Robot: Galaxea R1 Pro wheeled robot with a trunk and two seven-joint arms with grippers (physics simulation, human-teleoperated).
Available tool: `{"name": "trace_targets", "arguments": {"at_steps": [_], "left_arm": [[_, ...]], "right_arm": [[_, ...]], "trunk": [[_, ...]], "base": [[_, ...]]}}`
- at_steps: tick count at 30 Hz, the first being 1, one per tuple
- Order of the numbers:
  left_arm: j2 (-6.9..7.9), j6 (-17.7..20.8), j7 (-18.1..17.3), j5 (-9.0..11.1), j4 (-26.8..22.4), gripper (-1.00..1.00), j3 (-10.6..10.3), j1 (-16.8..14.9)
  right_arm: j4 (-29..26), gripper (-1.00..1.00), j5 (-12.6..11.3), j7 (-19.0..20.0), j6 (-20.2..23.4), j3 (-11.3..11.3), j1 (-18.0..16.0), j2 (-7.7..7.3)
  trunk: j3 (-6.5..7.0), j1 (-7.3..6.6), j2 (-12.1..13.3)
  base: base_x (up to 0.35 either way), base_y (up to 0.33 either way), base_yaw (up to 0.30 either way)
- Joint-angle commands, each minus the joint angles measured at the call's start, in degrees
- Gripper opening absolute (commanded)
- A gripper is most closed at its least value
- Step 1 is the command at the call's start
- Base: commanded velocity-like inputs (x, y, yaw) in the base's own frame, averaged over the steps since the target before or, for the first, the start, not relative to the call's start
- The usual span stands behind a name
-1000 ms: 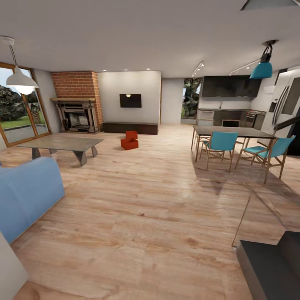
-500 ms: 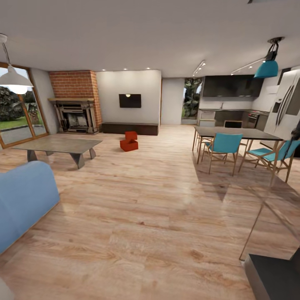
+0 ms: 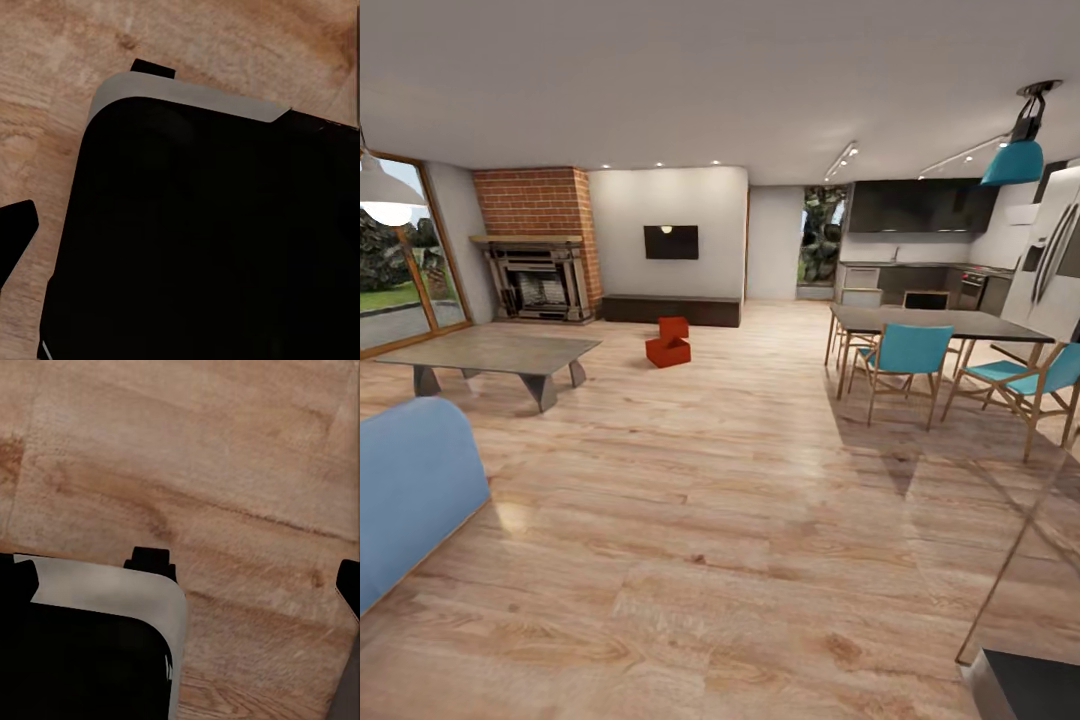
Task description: Move the two storage containers from the living room to the garage. In the garage, place one container on the floor and stack the other container on top of it (either order is fine).
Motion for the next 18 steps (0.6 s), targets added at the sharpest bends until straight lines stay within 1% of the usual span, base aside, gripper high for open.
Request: {"name": "trace_targets", "arguments": {"at_steps": [1,18], "left_arm": [[-0.01,-0.09,-0.01,0.32,-0.01,1.0,0.01,-0.02],[-0.01,-0.09,-0.01,0.32,-0.01,1.0,0.01,-0.02]], "right_arm": [[0.18,1.0,-0.34,0.2,-0.35,0.33,-0.08,-0.01],[0.18,1.0,-0.34,0.2,-0.35,0.33,-0.08,-0.01]], "trunk": [[-0.06,0.03,-0.03],[-0.06,0.03,-0.03]], "base": [[0.322,0.0,0.0],[0.322,0.0,0.0]]}}
